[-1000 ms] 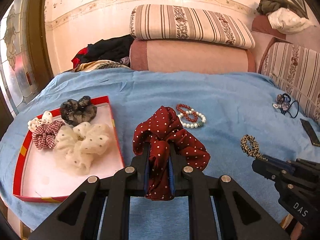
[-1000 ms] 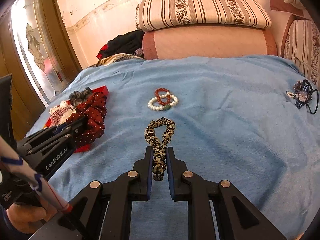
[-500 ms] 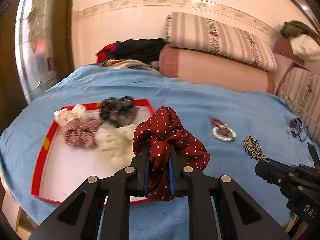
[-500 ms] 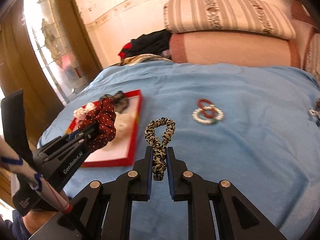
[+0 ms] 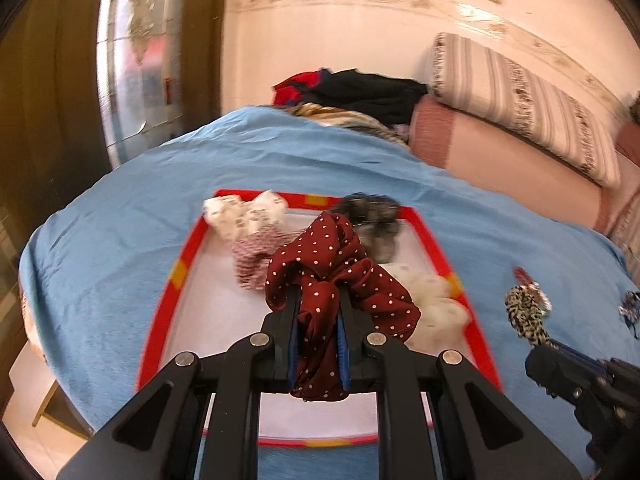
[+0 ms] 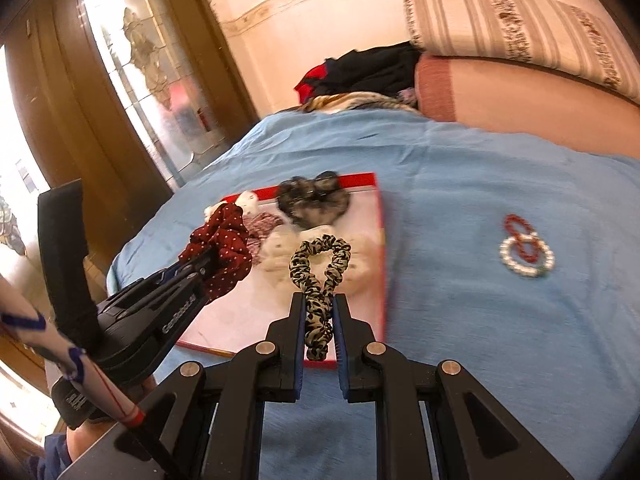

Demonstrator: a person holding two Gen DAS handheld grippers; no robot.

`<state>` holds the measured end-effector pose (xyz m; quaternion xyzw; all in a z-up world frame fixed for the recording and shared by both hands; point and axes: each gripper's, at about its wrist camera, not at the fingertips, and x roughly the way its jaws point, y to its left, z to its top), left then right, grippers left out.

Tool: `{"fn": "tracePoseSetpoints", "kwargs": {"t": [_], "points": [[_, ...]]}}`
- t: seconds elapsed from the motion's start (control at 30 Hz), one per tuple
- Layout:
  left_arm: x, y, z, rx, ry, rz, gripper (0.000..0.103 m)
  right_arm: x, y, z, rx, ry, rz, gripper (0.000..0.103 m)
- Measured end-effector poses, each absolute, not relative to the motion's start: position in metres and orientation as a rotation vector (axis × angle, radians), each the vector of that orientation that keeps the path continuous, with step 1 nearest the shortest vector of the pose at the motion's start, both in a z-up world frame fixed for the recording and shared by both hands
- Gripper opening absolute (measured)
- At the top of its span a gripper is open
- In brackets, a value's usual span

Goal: Organize jewelry
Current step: 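Carry the red scrunchie and leopard hair tie over the tray with both tools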

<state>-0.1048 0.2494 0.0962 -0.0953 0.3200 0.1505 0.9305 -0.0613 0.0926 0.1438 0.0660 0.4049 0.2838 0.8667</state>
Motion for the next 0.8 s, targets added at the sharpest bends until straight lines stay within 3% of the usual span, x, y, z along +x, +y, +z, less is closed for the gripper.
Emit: {"fn": "tracePoseSetpoints", "kwargs": {"t": [0.8], "points": [[-0.101,0.291,0.07,-0.237,0.749,0.428,0.015,-0.035,0.162,0.106,0.094,0.954,0.665,0.015]]}}
